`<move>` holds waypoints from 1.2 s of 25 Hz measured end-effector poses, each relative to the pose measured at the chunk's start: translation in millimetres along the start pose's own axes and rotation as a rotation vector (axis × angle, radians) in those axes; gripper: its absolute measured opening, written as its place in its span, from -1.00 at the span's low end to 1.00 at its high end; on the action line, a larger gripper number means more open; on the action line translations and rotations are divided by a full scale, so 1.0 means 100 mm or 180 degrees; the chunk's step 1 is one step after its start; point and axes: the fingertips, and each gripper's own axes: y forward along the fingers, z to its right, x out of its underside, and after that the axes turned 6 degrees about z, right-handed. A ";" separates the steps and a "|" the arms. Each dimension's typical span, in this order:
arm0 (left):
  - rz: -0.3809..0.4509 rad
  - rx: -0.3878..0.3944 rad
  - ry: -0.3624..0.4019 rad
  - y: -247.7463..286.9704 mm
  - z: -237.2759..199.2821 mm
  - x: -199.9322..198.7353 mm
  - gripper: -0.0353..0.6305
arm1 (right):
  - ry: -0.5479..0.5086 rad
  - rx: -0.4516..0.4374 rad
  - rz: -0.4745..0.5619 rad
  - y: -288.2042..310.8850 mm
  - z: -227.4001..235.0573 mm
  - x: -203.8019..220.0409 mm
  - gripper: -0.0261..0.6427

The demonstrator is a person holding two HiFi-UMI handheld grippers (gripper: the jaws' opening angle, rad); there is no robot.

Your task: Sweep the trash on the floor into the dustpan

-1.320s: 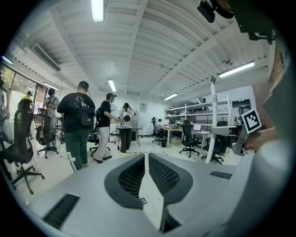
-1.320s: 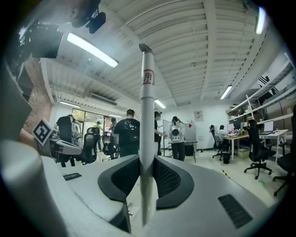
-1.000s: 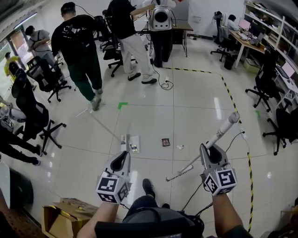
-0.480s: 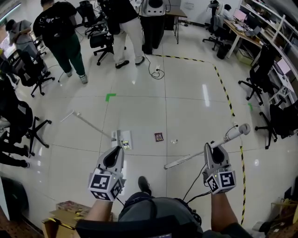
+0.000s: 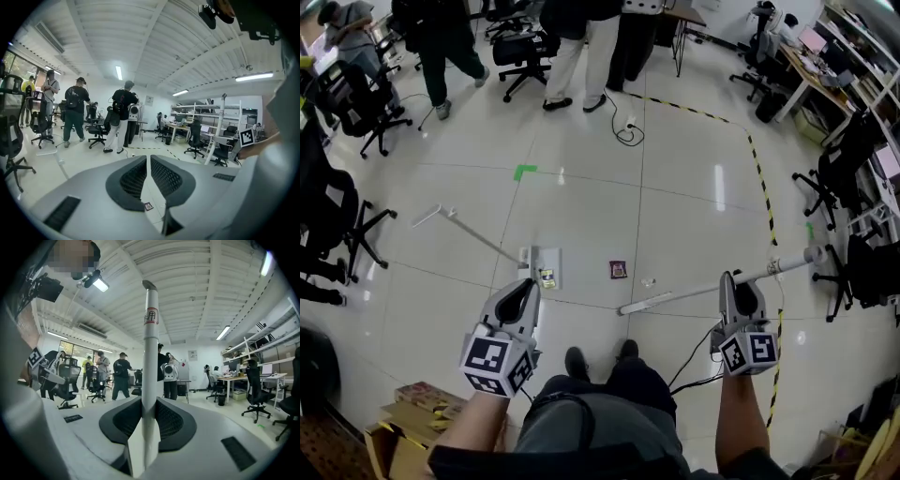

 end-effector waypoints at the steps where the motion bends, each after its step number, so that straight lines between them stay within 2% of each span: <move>1: 0.0017 -0.0033 0.0001 0.07 0.00 0.00 -0.82 | 0.0000 -0.0054 -0.0007 0.10 0.05 0.03 -0.61; 6: 0.0009 -0.0297 -0.0073 0.50 -0.01 0.07 -0.82 | -0.0017 -0.0440 -0.0086 0.68 0.30 0.21 -0.61; 12: 0.0077 -0.0950 -0.0116 1.08 -0.07 -0.02 -0.82 | 0.0001 -0.1086 -0.0254 1.41 0.58 0.57 -0.61; 19: 0.0267 -0.0968 -0.0028 2.01 0.26 0.02 -0.81 | 0.0046 -0.1497 -0.0332 2.14 1.06 0.96 -0.61; 26: 0.0104 -0.1146 -0.0052 2.45 0.38 0.13 -0.81 | -0.0031 -0.1898 -0.0339 2.48 1.18 1.20 -0.61; 30: 0.0012 -0.1143 -0.0092 2.64 0.38 0.27 -0.81 | -0.0036 -0.1951 -0.0429 2.66 1.35 1.45 -0.61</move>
